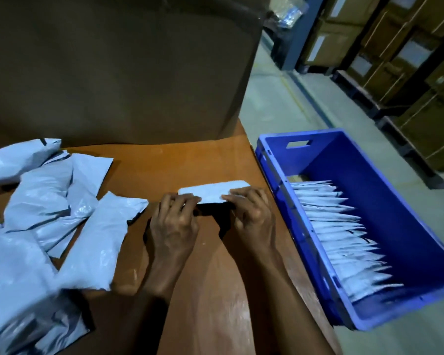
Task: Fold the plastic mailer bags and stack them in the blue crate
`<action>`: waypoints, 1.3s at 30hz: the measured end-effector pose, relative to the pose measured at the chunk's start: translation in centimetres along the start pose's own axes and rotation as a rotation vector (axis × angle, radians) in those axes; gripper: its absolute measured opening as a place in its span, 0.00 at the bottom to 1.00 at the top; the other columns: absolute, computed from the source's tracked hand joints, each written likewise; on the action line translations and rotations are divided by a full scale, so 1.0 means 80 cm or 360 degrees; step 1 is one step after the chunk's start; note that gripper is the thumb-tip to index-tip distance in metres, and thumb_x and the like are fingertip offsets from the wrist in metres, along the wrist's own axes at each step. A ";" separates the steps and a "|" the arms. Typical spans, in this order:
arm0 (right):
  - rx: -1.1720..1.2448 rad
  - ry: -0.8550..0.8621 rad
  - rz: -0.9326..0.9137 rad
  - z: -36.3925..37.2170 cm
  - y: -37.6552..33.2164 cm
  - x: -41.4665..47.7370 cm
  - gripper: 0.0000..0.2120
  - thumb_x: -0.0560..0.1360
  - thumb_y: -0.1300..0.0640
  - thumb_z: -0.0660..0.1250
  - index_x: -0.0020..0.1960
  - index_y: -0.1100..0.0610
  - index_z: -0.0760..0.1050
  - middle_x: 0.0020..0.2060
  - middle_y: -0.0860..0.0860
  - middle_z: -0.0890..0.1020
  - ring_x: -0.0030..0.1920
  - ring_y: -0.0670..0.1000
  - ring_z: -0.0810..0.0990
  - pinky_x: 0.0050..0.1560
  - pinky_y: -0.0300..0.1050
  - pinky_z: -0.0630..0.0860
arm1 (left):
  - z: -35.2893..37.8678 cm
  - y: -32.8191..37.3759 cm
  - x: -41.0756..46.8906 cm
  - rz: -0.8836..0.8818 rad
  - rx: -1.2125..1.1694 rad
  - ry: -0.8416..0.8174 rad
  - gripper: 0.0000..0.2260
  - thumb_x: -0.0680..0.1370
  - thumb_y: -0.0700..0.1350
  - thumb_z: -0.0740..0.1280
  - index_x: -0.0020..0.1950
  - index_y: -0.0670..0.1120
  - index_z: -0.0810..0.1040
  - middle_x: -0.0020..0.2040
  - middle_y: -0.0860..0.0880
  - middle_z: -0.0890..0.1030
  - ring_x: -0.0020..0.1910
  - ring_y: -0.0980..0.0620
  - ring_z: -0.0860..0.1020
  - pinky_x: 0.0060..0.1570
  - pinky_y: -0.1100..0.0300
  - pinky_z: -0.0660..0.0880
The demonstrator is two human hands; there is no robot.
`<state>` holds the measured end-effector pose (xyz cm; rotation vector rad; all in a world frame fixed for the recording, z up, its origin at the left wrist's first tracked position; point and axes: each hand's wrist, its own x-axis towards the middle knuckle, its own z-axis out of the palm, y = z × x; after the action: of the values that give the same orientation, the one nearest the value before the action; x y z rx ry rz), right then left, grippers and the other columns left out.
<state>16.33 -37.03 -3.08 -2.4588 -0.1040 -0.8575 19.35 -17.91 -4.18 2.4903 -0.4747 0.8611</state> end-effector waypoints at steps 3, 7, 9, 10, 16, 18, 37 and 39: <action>-0.0138 -0.0236 0.0148 -0.005 0.007 -0.052 0.17 0.72 0.64 0.73 0.55 0.47 0.87 0.58 0.44 0.84 0.61 0.51 0.78 0.56 0.54 0.72 | -0.003 0.007 -0.044 -0.0023 0.0022 -0.0250 0.19 0.64 0.29 0.72 0.53 0.42 0.87 0.58 0.43 0.86 0.54 0.37 0.80 0.48 0.47 0.79; -0.0172 -0.0271 0.0148 -0.016 -0.005 -0.049 0.19 0.70 0.61 0.62 0.52 0.47 0.87 0.60 0.44 0.84 0.62 0.51 0.76 0.55 0.49 0.65 | -0.021 0.019 -0.058 -0.0115 0.0063 -0.0439 0.12 0.68 0.37 0.68 0.46 0.43 0.88 0.66 0.42 0.82 0.65 0.35 0.76 0.62 0.43 0.73; -0.0096 -0.0244 0.0158 -0.016 -0.017 -0.025 0.16 0.73 0.54 0.61 0.53 0.49 0.86 0.61 0.45 0.84 0.63 0.51 0.75 0.55 0.50 0.66 | -0.026 0.020 -0.044 -0.0128 0.0016 -0.0371 0.10 0.70 0.36 0.67 0.45 0.43 0.88 0.67 0.41 0.81 0.67 0.34 0.75 0.63 0.42 0.73; -0.0067 -0.0254 0.0179 -0.012 -0.021 -0.013 0.15 0.76 0.51 0.63 0.54 0.49 0.86 0.61 0.46 0.83 0.63 0.51 0.75 0.57 0.51 0.68 | -0.024 0.021 -0.034 -0.0129 -0.0003 -0.0338 0.12 0.72 0.37 0.64 0.47 0.43 0.87 0.67 0.41 0.81 0.67 0.34 0.75 0.63 0.42 0.73; -0.0107 -0.0748 0.0148 0.046 -0.009 -0.003 0.22 0.85 0.49 0.54 0.76 0.51 0.73 0.77 0.51 0.72 0.80 0.54 0.64 0.78 0.57 0.61 | 0.021 0.021 -0.006 -0.0236 -0.0116 -0.0892 0.34 0.82 0.56 0.39 0.81 0.41 0.65 0.83 0.39 0.60 0.83 0.40 0.55 0.81 0.44 0.55; -0.0175 -0.0758 0.0098 0.051 -0.004 -0.015 0.24 0.87 0.47 0.49 0.81 0.50 0.66 0.81 0.50 0.66 0.83 0.51 0.55 0.81 0.55 0.55 | 0.035 0.008 -0.019 -0.0227 -0.0138 -0.0913 0.32 0.84 0.56 0.39 0.84 0.44 0.57 0.85 0.43 0.52 0.84 0.44 0.47 0.82 0.45 0.50; -0.0502 -0.0820 0.0146 0.050 0.001 -0.020 0.28 0.87 0.42 0.50 0.85 0.47 0.53 0.85 0.49 0.53 0.85 0.55 0.42 0.83 0.53 0.43 | 0.044 0.004 -0.032 -0.0156 0.0346 -0.0879 0.29 0.85 0.55 0.48 0.86 0.48 0.49 0.85 0.43 0.47 0.84 0.37 0.45 0.76 0.30 0.49; -0.0487 -0.0851 0.0136 0.046 -0.001 -0.027 0.29 0.87 0.42 0.50 0.85 0.47 0.50 0.85 0.49 0.49 0.84 0.55 0.39 0.82 0.50 0.37 | 0.040 0.005 -0.040 -0.0171 0.0366 -0.0894 0.29 0.85 0.55 0.48 0.86 0.49 0.48 0.85 0.44 0.46 0.83 0.37 0.45 0.76 0.29 0.48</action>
<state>16.66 -34.92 -6.74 -2.8996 -0.0590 -0.1681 18.33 -19.38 -8.33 2.9344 -0.4313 0.1650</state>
